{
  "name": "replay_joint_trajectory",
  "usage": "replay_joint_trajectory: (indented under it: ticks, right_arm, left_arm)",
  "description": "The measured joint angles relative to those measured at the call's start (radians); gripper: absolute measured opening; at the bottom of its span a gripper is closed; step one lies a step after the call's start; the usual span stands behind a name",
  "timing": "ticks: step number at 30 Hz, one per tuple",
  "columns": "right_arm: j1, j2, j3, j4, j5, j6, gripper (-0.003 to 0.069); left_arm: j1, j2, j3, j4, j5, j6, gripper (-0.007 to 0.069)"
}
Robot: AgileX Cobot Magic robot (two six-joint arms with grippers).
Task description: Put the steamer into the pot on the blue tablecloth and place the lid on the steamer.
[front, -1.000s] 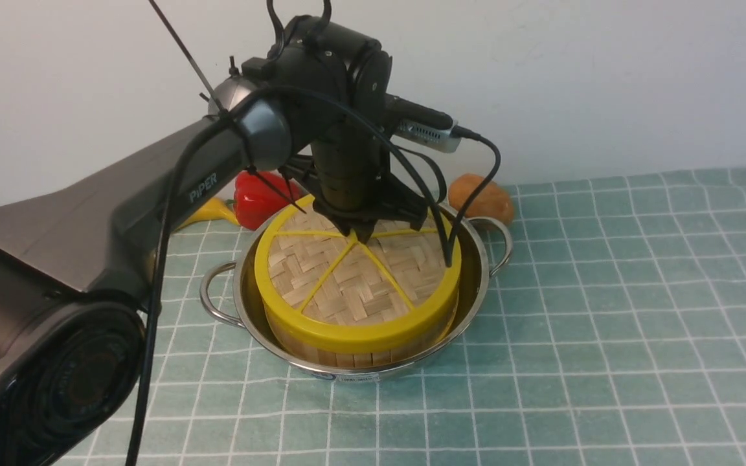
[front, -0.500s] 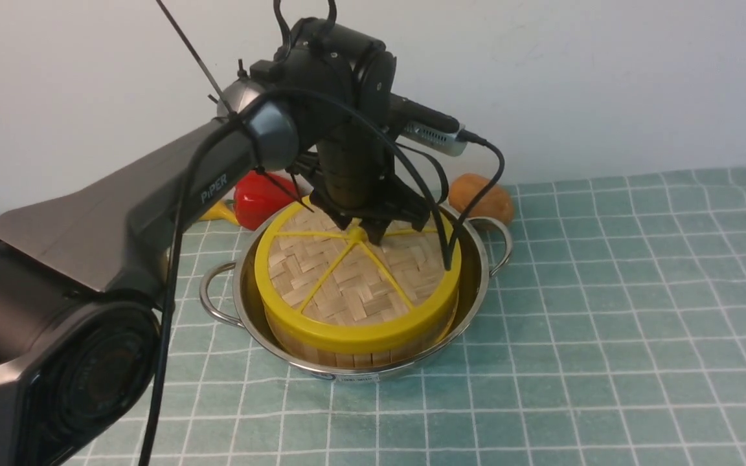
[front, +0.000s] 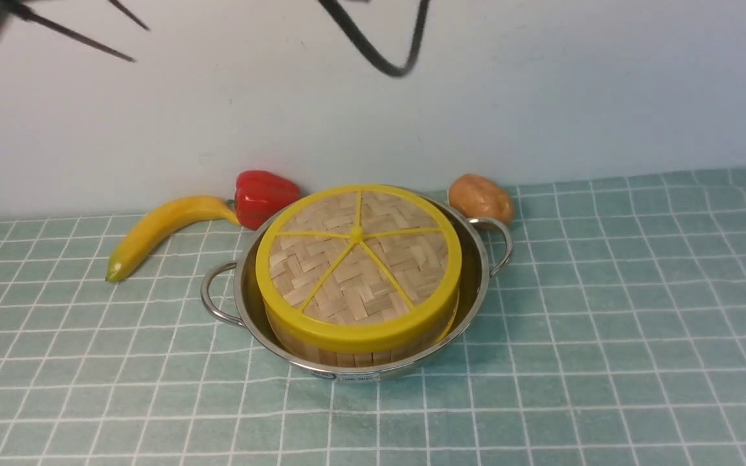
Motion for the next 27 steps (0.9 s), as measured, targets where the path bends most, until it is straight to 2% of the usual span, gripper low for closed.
replay_joint_trajectory:
  ticks: [2, 4, 5, 6, 7, 11, 14, 16, 18, 20, 21, 22, 24, 25, 26, 27]
  right_arm:
    - [0.000, 0.000, 0.028, -0.023, 0.000, -0.012, 0.0427]
    - [0.000, 0.000, 0.052, -0.048, 0.001, -0.017, 0.0427]
    - [0.000, 0.000, 0.054, -0.051, 0.001, -0.017, 0.0427]
    - [0.000, -0.001, 0.071, -0.073, 0.000, -0.019, 0.0424]
    - [0.000, -0.002, 0.083, -0.087, 0.000, -0.020, 0.0416]
    - [0.000, -0.031, 0.141, -0.153, -0.020, -0.021, 0.0356]
    - [0.000, -0.079, 0.205, -0.216, -0.099, -0.022, 0.0271]
    - [0.000, -0.153, 0.293, -0.267, -0.174, -0.020, 0.0175]
    - [0.000, -0.180, 0.330, -0.282, -0.198, -0.019, 0.0144]
    - [0.000, -0.235, 0.417, -0.300, -0.247, -0.018, 0.0083]
    - [0.000, -0.263, 0.466, -0.302, -0.266, -0.018, 0.0056]
    - [0.000, -0.272, 0.474, -0.303, -0.269, -0.018, 0.0052]
    - [0.000, -0.317, 0.568, -0.304, -0.301, -0.015, 0.0013]
    - [0.000, -0.326, 0.583, -0.304, -0.308, -0.013, 0.0008]
    - [0.000, -0.359, 0.643, -0.307, -0.335, -0.007, -0.0003]
    - [0.000, -0.371, 0.666, -0.310, -0.351, -0.005, -0.0006]
  left_arm:
    - [0.000, -0.066, 0.000, 0.000, 0.001, 0.010, 0.0254]
    - [0.000, -0.141, -0.001, 0.000, 0.001, 0.027, 0.0063]
    - [0.000, -0.148, -0.001, 0.000, 0.001, 0.027, 0.0063]
    - [0.000, -0.207, -0.001, 0.000, 0.001, 0.042, 0.0002]
    - [0.000, -0.243, 0.006, 0.000, 0.001, 0.048, -0.0014]
    - [0.000, -0.381, 0.090, -0.001, 0.001, 0.070, -0.0023]
    - [0.000, -0.518, 0.254, 0.002, 0.000, 0.089, -0.0023]
    - [0.000, -0.623, 0.417, 0.003, 0.001, 0.097, -0.0023]
    - [0.000, -0.682, 0.519, 0.003, 0.001, 0.098, -0.0023]
    - [0.000, -0.797, 0.740, 0.002, -0.012, 0.098, -0.0023]
    - [0.000, -0.869, 0.854, 0.002, -0.051, 0.098, -0.0023]
    - [0.000, -0.880, 0.873, 0.002, -0.059, 0.098, -0.0023]
    - [0.000, -1.000, 1.096, 0.001, -0.182, 0.095, -0.0023]
    - [0.000, -1.000, 1.115, 0.001, -0.193, 0.095, -0.0023]
    - [0.000, -1.090, 1.267, -0.002, -0.287, 0.079, -0.0023]
    - [0.000, -1.115, 1.330, -0.003, -0.326, 0.070, -0.0023]
